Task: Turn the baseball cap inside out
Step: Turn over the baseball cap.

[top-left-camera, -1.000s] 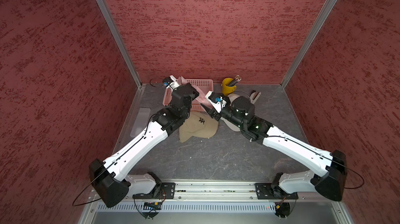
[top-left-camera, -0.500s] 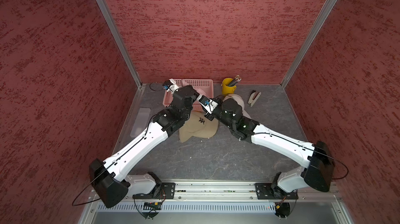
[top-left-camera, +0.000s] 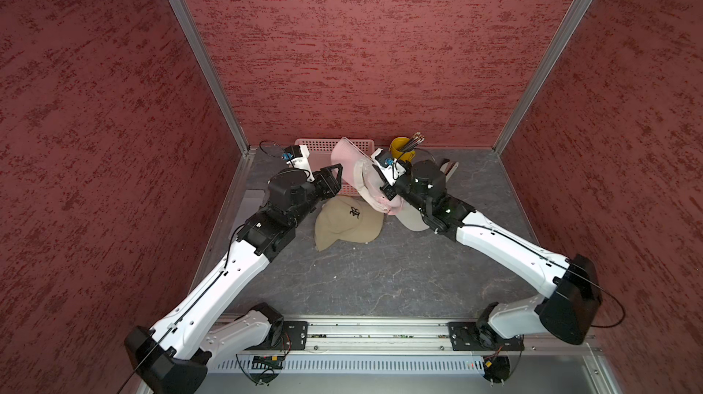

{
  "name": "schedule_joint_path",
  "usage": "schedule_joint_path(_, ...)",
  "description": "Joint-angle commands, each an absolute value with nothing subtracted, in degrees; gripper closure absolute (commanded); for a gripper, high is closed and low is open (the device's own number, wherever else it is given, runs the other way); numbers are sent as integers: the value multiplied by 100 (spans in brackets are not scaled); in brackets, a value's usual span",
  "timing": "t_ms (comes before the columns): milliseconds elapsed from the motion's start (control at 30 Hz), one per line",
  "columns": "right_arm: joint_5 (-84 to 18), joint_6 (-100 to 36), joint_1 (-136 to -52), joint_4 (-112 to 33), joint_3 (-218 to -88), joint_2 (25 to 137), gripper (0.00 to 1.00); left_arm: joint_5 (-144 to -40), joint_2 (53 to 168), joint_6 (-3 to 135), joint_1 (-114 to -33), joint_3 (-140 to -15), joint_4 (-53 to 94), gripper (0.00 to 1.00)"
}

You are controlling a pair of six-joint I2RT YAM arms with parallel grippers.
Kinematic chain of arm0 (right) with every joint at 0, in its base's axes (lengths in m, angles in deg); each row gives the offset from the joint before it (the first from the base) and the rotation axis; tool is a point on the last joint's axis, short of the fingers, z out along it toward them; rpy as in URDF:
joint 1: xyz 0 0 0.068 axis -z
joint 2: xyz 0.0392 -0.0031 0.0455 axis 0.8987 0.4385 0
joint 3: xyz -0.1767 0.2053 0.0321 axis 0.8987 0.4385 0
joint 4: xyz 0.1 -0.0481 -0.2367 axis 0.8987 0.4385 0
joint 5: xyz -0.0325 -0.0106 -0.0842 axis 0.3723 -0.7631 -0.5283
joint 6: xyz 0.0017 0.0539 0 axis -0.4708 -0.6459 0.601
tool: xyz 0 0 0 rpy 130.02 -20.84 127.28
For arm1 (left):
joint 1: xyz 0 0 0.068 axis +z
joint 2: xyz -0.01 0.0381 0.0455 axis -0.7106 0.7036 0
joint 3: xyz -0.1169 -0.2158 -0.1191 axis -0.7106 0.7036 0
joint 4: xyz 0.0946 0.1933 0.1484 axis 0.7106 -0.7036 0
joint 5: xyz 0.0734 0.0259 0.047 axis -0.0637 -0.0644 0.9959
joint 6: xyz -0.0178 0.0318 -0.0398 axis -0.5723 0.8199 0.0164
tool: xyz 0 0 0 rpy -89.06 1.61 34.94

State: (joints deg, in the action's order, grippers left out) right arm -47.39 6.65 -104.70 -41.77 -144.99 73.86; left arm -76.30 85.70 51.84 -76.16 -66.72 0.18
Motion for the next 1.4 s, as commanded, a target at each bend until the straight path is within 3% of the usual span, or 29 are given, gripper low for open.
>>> schedule_joint_path(0, -3930, 412, -10332, -3566, -14720, 7160, 97, -8378, 8497, 7830, -7623, -6952, -754, 42)
schedule_joint_path(167, -3025, 732, -10218, -2760, -14945, 7075, 97, -8423, 8546, 9815, -7440, -6959, -538, 32)
schedule_joint_path(300, -2418, 717, -10196, -2619, -14971, 6975, 97, -9267, 8826, 10489, -7072, -7107, -553, 30)
schedule_joint_path(767, -1001, 804, -10128, -2480, -15100, 6675, 97, -10755, 9163, 11443, -6753, -7504, -1603, 31)
schedule_joint_path(900, -900, 603, -10082, -2788, -15172, 6792, 97, -11187, 9266, 11543, -6794, -7668, -2072, 47)
schedule_joint_path(1200, -1212, 338, -10002, -3349, -15296, 7121, 96, -11221, 9176, 11289, -7619, -7647, -2368, 100)
schedule_joint_path(1300, -1546, 274, -9952, -3354, -15282, 7160, 83, -11145, 9020, 10966, -7850, -7507, -2157, 100)
schedule_joint_path(1333, -1860, 223, -9929, -3419, -15230, 7144, 68, -11072, 8953, 10817, -7904, -7461, -2042, 100)
schedule_joint_path(1367, -2144, 169, -9891, -3430, -15197, 7121, 60, -11025, 8888, 10709, -7941, -7430, -1985, 100)
